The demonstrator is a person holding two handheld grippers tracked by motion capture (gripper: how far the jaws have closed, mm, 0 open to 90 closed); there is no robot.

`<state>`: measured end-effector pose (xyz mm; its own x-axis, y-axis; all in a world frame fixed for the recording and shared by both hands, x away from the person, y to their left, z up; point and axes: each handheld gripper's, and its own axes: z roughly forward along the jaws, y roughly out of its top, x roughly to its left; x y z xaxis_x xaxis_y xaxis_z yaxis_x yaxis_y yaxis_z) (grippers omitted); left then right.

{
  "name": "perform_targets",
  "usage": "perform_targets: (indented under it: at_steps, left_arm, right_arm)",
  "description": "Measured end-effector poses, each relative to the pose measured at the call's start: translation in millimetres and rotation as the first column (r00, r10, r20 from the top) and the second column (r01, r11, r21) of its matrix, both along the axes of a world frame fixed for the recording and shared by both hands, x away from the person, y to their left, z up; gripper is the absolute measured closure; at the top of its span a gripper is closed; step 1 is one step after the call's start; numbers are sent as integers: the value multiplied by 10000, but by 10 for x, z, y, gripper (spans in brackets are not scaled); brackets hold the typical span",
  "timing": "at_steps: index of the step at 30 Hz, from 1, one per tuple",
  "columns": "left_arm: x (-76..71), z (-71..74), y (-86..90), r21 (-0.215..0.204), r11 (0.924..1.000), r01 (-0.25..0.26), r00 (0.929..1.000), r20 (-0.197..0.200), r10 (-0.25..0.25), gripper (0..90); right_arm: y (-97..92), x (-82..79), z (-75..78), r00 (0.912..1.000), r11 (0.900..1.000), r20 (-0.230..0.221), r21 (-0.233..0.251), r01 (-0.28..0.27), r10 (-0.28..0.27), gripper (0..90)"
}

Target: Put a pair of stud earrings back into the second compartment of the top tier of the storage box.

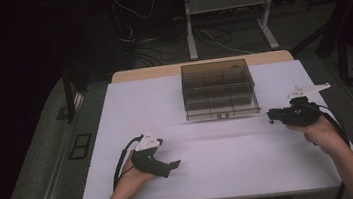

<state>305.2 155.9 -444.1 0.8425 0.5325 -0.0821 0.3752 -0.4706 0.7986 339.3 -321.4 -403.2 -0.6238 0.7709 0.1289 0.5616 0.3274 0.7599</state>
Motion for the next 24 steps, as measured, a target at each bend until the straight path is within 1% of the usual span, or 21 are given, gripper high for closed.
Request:
perform_targets:
  at_steps: [4, 11, 14, 16, 19, 24]
  left_arm:
    - [1, 4, 7, -14, 10000, -3, 10000, 34, 3, 0]
    - [0, 3, 2, -6, 10000, 25, 10000, 21, -25, 0]
    - [-5, 3, 0, -59, 10000, -18, 10000, -14, 18, 0]
    - [-5, 3, -1, -61, 10000, -4, 10000, -16, 4, 0]
    - [-3, 4, 0, -44, 10000, 28, 10000, -5, -28, 0]
    - [1, 5, 4, -65, 10000, 21, 10000, 39, -21, 0]
  right_arm:
    - [-3, 6, 48, 10000, 10000, 48, 39, -2, 2, 789]
    - [-6, 21, 203, 9996, 9997, 271, 220, -71, 65, 789]
    - [13, 40, 245, 9993, 9997, 328, 180, -160, 154, 789]
    - [23, 50, 280, 9994, 9995, 309, 239, -190, 182, 789]
    - [48, 71, 331, 9985, 9992, 487, 277, -277, 263, 789]
    - [116, 104, 412, 9974, 9981, 573, 418, -460, 436, 789]
